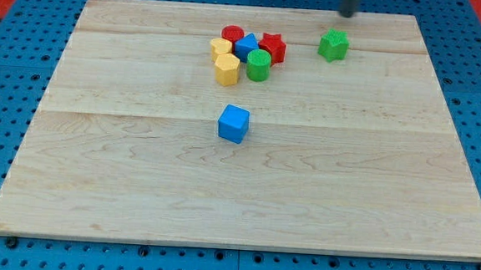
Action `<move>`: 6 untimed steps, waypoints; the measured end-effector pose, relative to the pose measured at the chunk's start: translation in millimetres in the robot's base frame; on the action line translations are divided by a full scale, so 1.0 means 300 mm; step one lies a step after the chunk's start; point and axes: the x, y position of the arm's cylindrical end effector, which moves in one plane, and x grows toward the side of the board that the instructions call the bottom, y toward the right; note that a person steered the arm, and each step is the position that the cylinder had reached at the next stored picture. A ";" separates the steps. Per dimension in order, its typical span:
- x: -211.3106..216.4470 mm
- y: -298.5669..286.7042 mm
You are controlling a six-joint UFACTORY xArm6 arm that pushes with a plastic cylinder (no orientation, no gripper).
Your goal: Push the green star to the top center
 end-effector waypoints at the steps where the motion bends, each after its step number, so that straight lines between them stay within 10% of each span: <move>1: 0.128 0.177; 4: 0.430 -0.156; 6: 0.216 -0.349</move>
